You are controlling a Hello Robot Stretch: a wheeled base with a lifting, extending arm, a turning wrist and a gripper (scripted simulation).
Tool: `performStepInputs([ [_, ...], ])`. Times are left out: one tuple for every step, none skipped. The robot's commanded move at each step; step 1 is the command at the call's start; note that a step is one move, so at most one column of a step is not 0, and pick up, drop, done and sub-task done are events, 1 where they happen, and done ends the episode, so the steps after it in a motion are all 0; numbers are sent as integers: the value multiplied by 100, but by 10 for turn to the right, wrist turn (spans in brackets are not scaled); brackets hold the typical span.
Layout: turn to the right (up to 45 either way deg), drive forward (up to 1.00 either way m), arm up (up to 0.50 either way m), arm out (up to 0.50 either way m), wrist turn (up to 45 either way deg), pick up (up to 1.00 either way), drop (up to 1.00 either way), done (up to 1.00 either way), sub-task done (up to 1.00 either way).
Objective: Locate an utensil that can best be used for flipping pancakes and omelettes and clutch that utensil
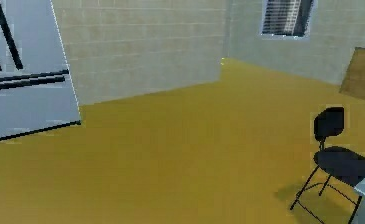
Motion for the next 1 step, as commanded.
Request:
performStepInputs([
  [0,30,0,0,0,0,0,0,0],
])
